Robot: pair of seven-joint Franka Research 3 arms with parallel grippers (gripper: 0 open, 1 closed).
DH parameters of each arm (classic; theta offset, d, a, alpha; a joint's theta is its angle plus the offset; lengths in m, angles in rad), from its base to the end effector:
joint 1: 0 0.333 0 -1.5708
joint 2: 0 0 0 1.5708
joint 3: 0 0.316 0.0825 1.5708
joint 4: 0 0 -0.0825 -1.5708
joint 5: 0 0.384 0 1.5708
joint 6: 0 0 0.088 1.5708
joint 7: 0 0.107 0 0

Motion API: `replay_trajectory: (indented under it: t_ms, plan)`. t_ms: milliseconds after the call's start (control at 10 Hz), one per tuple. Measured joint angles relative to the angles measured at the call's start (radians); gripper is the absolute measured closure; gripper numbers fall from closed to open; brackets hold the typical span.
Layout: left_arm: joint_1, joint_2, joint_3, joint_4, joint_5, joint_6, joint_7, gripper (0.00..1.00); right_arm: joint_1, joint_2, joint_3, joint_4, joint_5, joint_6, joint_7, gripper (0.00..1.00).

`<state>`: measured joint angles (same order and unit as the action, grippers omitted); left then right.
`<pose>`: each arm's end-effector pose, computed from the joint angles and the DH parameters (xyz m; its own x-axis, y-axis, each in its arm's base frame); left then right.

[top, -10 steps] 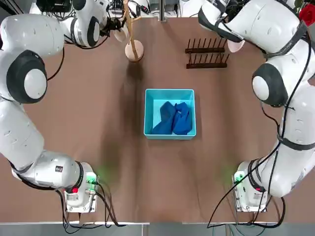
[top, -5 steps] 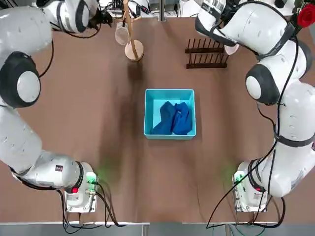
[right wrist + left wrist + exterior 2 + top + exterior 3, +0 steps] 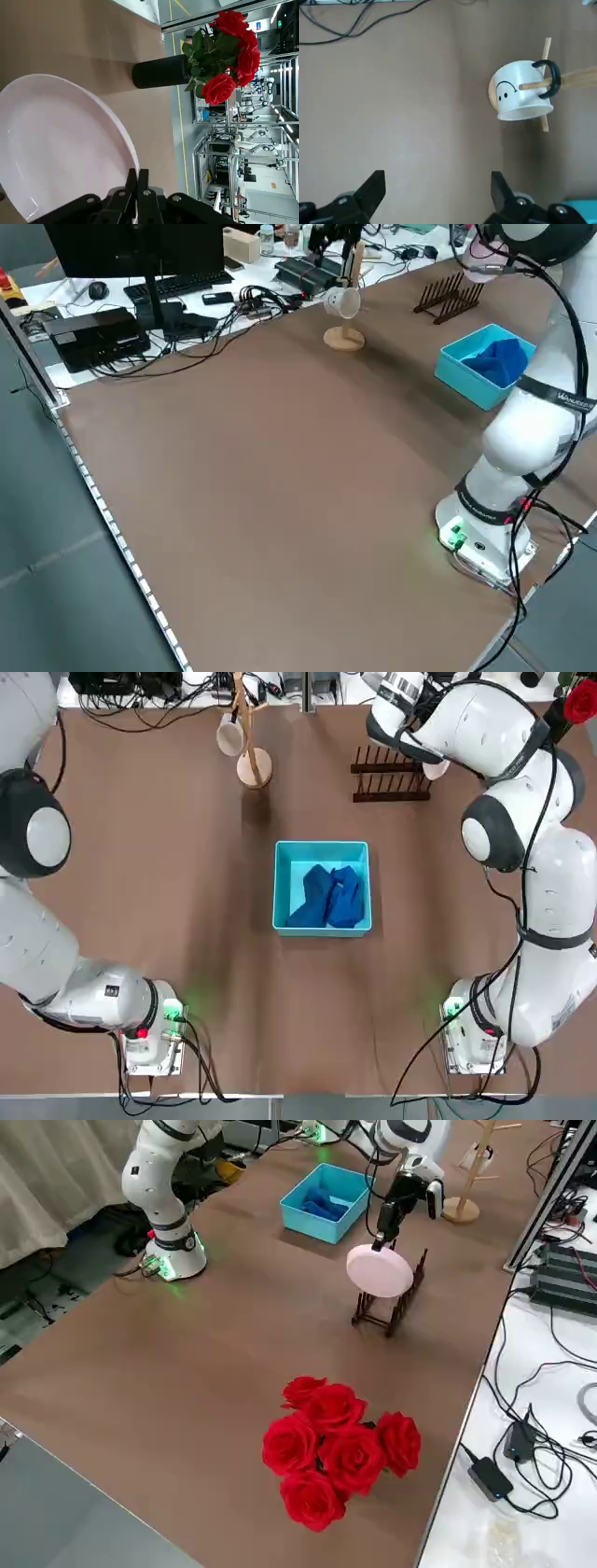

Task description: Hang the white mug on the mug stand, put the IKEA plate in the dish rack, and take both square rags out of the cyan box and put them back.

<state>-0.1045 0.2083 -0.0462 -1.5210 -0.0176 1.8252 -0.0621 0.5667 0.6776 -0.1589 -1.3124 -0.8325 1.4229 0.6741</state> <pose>0.6290 -0.0943 0.5480 0.9922 -0.0815 0.0940 -0.0849 -0.9958 0.0328 0.6505 0.2132 0.3573 0.9925 -0.0815 0.0916 -0.1193 -0.4691 0.8750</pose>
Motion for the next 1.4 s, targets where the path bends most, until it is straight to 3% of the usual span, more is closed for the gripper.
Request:
replay_trajectory:
  t_ms: [200,500,800,1400]
  plan:
    - [-0.001,-0.006,0.001,0.110,0.000,-0.174,0.009,0.00,0.011,0.010,0.000,0.000,0.000,0.000,0.013,0.97]
    - [-0.001,-0.077,0.015,0.136,0.000,-0.309,0.063,0.00,0.011,0.029,-0.003,0.000,0.000,0.007,0.027,0.97]
    - [-0.004,-0.091,0.014,0.127,0.000,-0.321,0.063,0.00,0.012,0.055,-0.003,0.000,0.000,0.020,0.047,0.97]
    - [-0.003,-0.083,0.015,0.127,0.000,-0.242,0.065,0.00,0.012,0.098,-0.003,0.000,0.000,0.046,0.092,0.97]
